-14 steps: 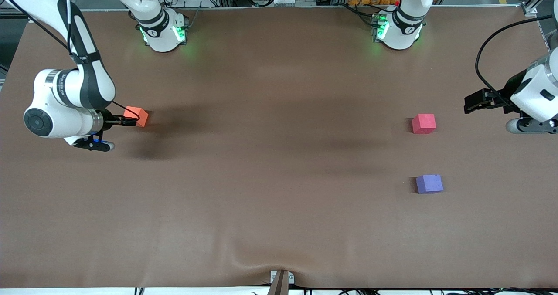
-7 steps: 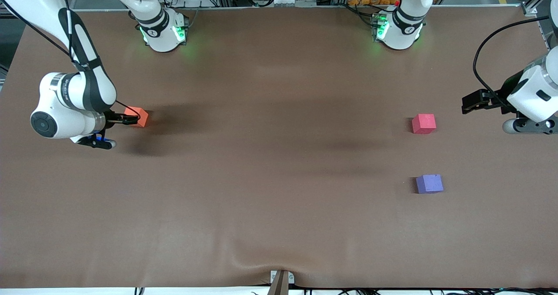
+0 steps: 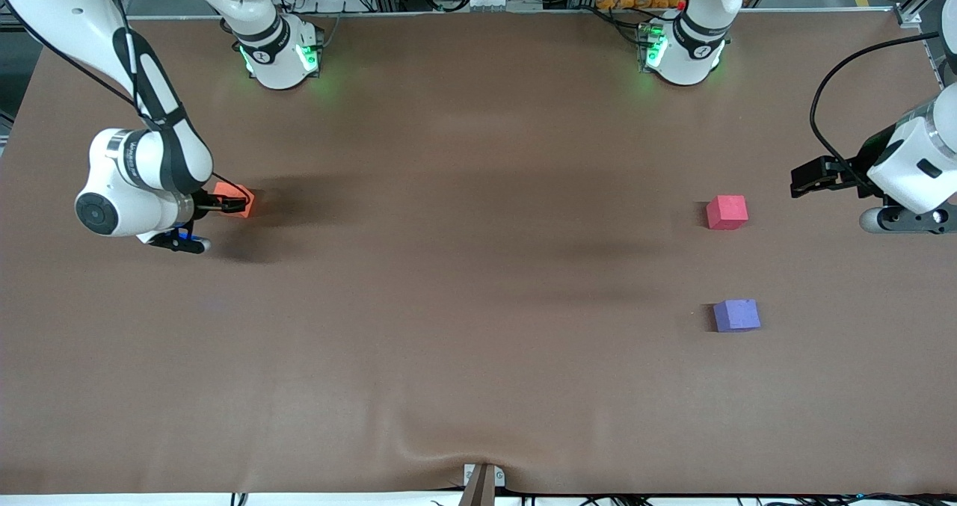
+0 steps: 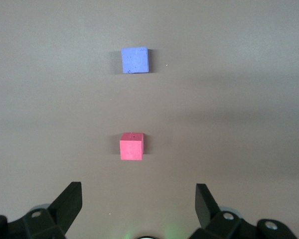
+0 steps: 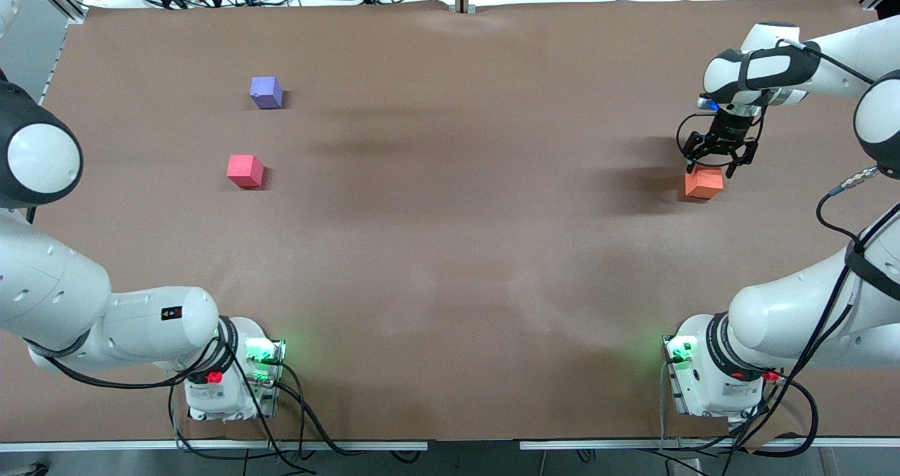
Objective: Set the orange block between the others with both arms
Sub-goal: 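Close the right gripper around the orange cube, then carry the orange cube toward mid-table while the left gripper nears the pink cube, then set the orange cube down and open the right gripper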
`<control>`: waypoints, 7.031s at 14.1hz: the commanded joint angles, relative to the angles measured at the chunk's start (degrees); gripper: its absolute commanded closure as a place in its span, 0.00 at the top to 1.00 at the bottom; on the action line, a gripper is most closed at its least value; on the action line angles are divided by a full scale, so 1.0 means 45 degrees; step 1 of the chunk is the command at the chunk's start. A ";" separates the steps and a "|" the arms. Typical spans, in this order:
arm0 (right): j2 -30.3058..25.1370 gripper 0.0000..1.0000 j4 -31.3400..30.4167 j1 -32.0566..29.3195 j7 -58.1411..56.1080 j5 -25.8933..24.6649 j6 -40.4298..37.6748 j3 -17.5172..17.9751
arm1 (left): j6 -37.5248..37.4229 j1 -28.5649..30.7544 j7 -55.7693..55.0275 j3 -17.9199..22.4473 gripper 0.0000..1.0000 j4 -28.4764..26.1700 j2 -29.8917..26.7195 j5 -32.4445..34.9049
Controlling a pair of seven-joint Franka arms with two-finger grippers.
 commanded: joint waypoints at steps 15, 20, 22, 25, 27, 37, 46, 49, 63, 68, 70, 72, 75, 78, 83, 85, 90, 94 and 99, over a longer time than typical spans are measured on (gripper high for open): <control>-0.0246 0.00 0.0270 -0.0656 -0.1103 0.0617 0.0321 0.0295 | 0.0256 -0.0108 0.0002 -0.0064 1.00 0.0194 0.0479 0.0153; -0.0405 0.00 0.2688 -0.0401 -0.1123 0.1316 -0.1690 0.0996 | 0.0395 -0.0323 0.0002 -0.0045 1.00 0.0194 0.0499 0.0173; -0.0268 0.00 0.3684 -0.0169 -0.1065 0.1574 -0.1672 0.1330 | 0.0414 -0.0303 0.0022 -0.0045 1.00 0.0194 0.0538 0.0173; 0.0005 0.00 0.4877 0.0826 -0.0521 0.2274 -0.1711 0.1311 | 0.0414 -0.0303 0.0022 -0.0045 1.00 0.0174 0.0616 0.0231; 0.0220 0.00 0.5406 0.1645 0.0648 0.2764 -0.1711 0.1331 | 0.0414 -0.0303 0.0022 -0.0045 1.00 0.0194 0.0694 0.0231; 0.2073 0.00 0.8549 0.5554 0.5010 0.3156 -0.1536 0.1331 | 0.0883 -0.0867 0.0022 -0.0065 1.00 0.0174 0.1260 -0.0255; 0.3755 0.00 0.9626 0.7721 0.5673 0.3137 0.0806 0.1331 | 0.2016 -0.2432 -0.0037 -0.0026 1.00 0.0194 0.2471 -0.0354; 0.4047 0.01 0.9627 0.9029 0.5577 0.3001 0.1802 0.1311 | 0.2016 -0.2374 -0.0017 -0.0026 1.00 0.0194 0.2472 -0.0374; 0.6235 0.00 1.1443 1.0301 0.4443 0.2259 0.2176 0.1253 | 0.2426 -0.2121 0.0255 0.0052 1.00 0.0233 0.2160 -0.0667; 0.6509 0.00 1.1384 1.0614 0.4754 0.1907 0.2078 0.1214 | 0.2563 -0.1944 0.0003 0.0092 1.00 0.0233 0.2042 -0.0959; 0.6704 0.00 1.1384 1.0770 0.4950 0.1362 0.2078 0.1214 | 0.2563 -0.1886 0.0138 0.0092 1.00 0.0213 0.2023 -0.0999; 0.6783 0.07 1.1384 1.0771 0.5049 0.1165 0.2097 0.1214 | 0.2504 -0.1671 0.0140 0.0092 1.00 0.0194 0.1789 -0.0902; 0.6783 1.00 1.1365 1.0829 0.5088 0.0018 0.2136 0.1214 | 0.2465 -0.1359 0.0334 0.0092 1.00 0.0096 0.1846 -0.0882; 0.6744 1.00 1.1384 1.0810 0.5322 -0.0144 0.2117 0.1233 | 0.2465 -0.1261 0.0354 0.0092 1.00 0.0154 0.1828 -0.0824; 0.6354 1.00 1.1443 1.0557 0.5497 -0.0105 0.2000 0.1233 | 0.2581 -0.1338 0.0334 0.0072 1.00 0.0135 0.2508 -0.0628; 0.5907 1.00 1.1423 1.0323 0.5674 -0.0086 0.1418 0.1214 | 0.2699 -0.1650 0.0003 -0.0005 1.00 0.0193 0.2822 -0.0686; 0.4734 1.00 1.1443 0.9250 0.5460 -0.0086 -0.0185 0.1253 | 0.3694 -0.3132 -0.2784 -0.0045 1.00 0.0194 0.3291 -0.0804; 0.3837 1.00 1.1365 0.8118 0.3826 -0.0086 -0.2154 0.1253 | 0.4923 -0.4847 -0.4019 0.0110 1.00 0.0213 0.4364 -0.0435; 0.2800 1.00 1.1307 0.6574 0.1243 -0.0066 -0.4344 0.1253 | 0.6641 -0.7468 -0.9305 0.0307 1.00 0.0213 0.5926 0.1009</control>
